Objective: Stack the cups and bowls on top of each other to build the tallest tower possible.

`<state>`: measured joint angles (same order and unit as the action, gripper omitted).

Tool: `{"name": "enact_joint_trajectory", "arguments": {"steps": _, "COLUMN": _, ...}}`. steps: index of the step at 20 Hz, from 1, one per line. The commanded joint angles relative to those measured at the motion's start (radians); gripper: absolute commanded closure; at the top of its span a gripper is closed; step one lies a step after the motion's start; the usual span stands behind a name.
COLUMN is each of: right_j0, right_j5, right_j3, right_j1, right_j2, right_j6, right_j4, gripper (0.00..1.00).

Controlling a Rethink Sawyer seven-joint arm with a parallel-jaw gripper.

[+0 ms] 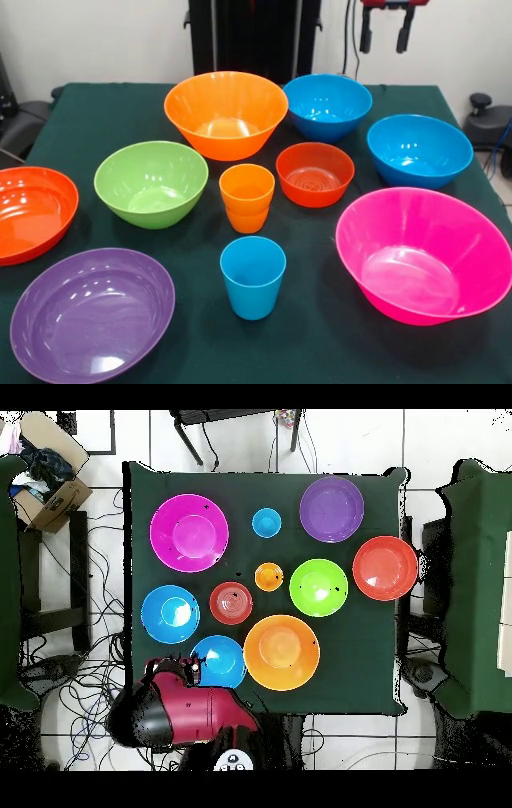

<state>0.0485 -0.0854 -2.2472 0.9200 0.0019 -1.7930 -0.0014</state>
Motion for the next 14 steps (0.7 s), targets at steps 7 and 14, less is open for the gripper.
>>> {"name": "enact_joint_trajectory", "arguments": {"steps": 7, "right_j0": -0.027, "right_j5": 0.28, "right_j3": -0.113, "right_j1": -0.246, "right_j2": 0.112, "right_j6": -0.144, "right_j4": -0.197, "gripper": 0.0}}
{"name": "enact_joint_trajectory", "arguments": {"steps": 14, "right_j0": 0.054, "right_j5": 0.32, "right_j3": -0.113, "right_j1": -0.293, "right_j2": 0.06, "right_j6": -0.172, "right_j4": -0.187, "gripper": 0.0}}
